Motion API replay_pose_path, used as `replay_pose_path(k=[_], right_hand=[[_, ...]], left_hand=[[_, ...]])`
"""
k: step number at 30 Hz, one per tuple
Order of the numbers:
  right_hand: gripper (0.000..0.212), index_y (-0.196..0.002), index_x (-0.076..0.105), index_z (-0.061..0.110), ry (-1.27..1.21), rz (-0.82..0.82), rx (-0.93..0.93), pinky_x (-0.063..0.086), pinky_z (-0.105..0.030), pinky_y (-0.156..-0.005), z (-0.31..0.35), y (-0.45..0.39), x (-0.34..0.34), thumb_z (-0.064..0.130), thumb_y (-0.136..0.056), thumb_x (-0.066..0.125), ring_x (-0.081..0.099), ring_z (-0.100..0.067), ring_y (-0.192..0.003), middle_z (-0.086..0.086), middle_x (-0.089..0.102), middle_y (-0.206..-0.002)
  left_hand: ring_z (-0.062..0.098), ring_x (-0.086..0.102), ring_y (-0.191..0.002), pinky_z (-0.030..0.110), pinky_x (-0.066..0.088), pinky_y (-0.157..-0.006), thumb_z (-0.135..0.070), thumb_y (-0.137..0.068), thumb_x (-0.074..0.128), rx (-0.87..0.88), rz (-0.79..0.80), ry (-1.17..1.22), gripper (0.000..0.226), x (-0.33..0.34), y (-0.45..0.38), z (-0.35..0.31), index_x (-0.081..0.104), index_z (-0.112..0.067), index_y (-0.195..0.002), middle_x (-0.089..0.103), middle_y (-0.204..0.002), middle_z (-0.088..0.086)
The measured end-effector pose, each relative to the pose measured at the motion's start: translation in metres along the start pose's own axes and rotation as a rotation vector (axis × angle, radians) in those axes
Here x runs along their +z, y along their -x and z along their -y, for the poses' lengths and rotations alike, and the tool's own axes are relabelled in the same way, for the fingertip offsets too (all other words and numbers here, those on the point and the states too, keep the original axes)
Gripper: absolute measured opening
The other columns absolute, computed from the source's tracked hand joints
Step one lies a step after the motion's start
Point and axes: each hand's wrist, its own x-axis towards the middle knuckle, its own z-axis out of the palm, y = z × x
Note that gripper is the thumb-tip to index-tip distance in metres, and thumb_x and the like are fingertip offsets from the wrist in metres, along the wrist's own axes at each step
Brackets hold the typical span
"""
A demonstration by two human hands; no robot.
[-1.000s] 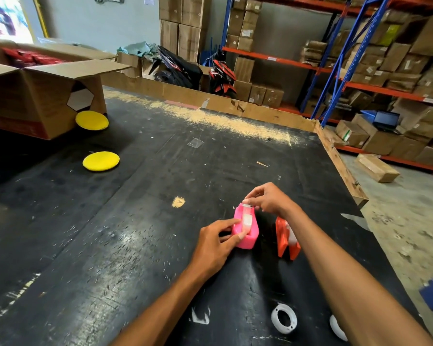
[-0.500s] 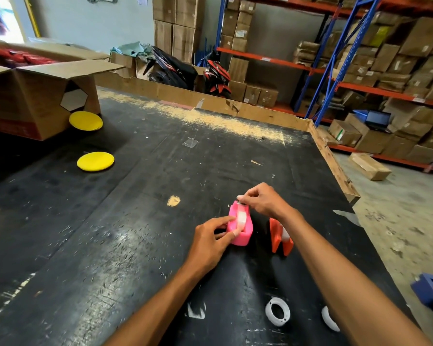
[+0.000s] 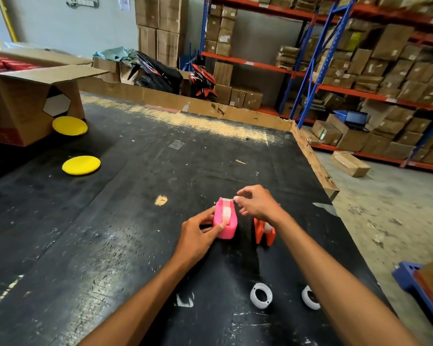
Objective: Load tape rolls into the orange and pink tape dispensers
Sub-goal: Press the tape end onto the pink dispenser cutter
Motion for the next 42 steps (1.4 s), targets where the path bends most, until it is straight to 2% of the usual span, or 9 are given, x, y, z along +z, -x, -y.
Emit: replay_pose_path(k=[5,8,11,15,18,21,28,36,42], right_hand=[[0.018,-0.1,0.068,0.001,-0.06,-0.066,-0.05,0.061,-0.039,-0.072,-0.003,0.041,-0.03,0.013,-0.09,0.059,0.068,-0.023,-0.069,-0.014,0.067,-0.082],[0.016,-0.096,0.07,0.002,-0.06,-0.092,-0.067,0.059,-0.027,-0.06,-0.014,0.069,-0.05,0.012,-0.089,0.061,0.068,-0.017,-0.064,-0.016,0.07,-0.08],[0.013,-0.094,0.072,0.012,0.068,-0.071,-0.039,0.059,-0.026,-0.063,-0.035,0.097,-0.068,0.02,-0.087,0.065,0.07,-0.014,-0.068,-0.009,0.073,-0.082],[0.031,-0.105,0.071,0.018,0.337,0.082,0.074,0.048,-0.027,-0.074,-0.066,0.127,-0.078,0.033,-0.077,0.076,0.063,-0.011,-0.076,-0.001,0.067,-0.086],[0.059,-0.123,0.059,0.025,0.43,0.145,0.151,0.048,-0.032,-0.087,-0.085,0.144,-0.072,0.042,-0.07,0.08,0.06,-0.019,-0.101,-0.003,0.063,-0.108],[0.065,-0.127,0.054,0.03,0.459,0.132,0.191,0.05,-0.039,-0.094,-0.096,0.157,-0.06,0.04,-0.069,0.08,0.059,-0.025,-0.112,-0.006,0.058,-0.127],[0.038,-0.109,0.066,0.025,0.452,0.097,0.127,0.054,-0.039,-0.088,-0.096,0.161,-0.045,0.03,-0.074,0.077,0.064,-0.025,-0.102,-0.008,0.066,-0.117],[0.035,-0.109,0.066,0.016,0.251,0.176,-0.172,0.047,-0.025,-0.069,-0.014,0.114,0.018,0.024,-0.075,0.073,0.059,-0.013,-0.08,0.006,0.061,-0.081],[0.032,-0.106,0.065,0.01,0.318,0.156,-0.329,0.053,-0.035,-0.079,0.043,0.071,0.064,0.02,-0.076,0.07,0.063,-0.025,-0.093,-0.01,0.069,-0.104]], left_hand=[[0.01,0.061,-0.101,0.02,0.049,-0.089,-0.022,-0.077,0.076,0.021,-0.099,-0.127,0.049,0.0,0.004,-0.008,0.062,-0.016,-0.124,0.063,-0.112,0.001],[0.017,0.059,-0.099,0.031,0.048,-0.09,-0.02,-0.077,0.074,0.177,-0.098,-0.278,0.03,0.003,0.014,-0.023,0.071,-0.016,-0.107,0.063,-0.107,0.0],[0.005,0.061,-0.082,0.021,0.045,-0.077,-0.02,-0.077,0.075,0.266,0.156,-0.28,0.019,0.012,0.029,-0.042,0.075,-0.02,-0.096,0.065,-0.089,-0.008],[0.008,0.064,-0.092,0.025,0.051,-0.083,-0.041,-0.076,0.074,0.262,0.554,-0.446,0.041,0.025,0.049,-0.055,0.07,-0.022,-0.112,0.069,-0.1,-0.005],[0.012,0.057,-0.107,0.032,0.048,-0.093,-0.059,-0.072,0.066,0.299,0.712,-0.729,0.065,0.032,0.058,-0.053,0.06,-0.025,-0.126,0.065,-0.114,-0.002],[0.015,0.054,-0.105,0.036,0.049,-0.086,-0.063,-0.073,0.061,0.351,0.782,-0.909,0.059,0.036,0.066,-0.048,0.061,-0.028,-0.121,0.059,-0.103,-0.005],[0.012,0.057,-0.084,0.04,0.052,-0.076,-0.058,-0.074,0.056,0.352,0.658,-0.843,0.037,0.019,0.07,-0.036,0.064,-0.029,-0.096,0.056,-0.088,-0.006],[0.02,0.064,-0.088,0.039,0.053,-0.078,-0.042,-0.072,0.067,0.156,0.345,-0.823,0.035,-0.073,0.04,-0.034,0.068,-0.024,-0.102,0.067,-0.094,0.0],[0.028,0.064,-0.095,0.039,0.052,-0.079,-0.034,-0.077,0.067,0.071,0.261,-0.915,0.026,-0.119,0.008,-0.032,0.069,-0.021,-0.099,0.068,-0.1,0.006]])
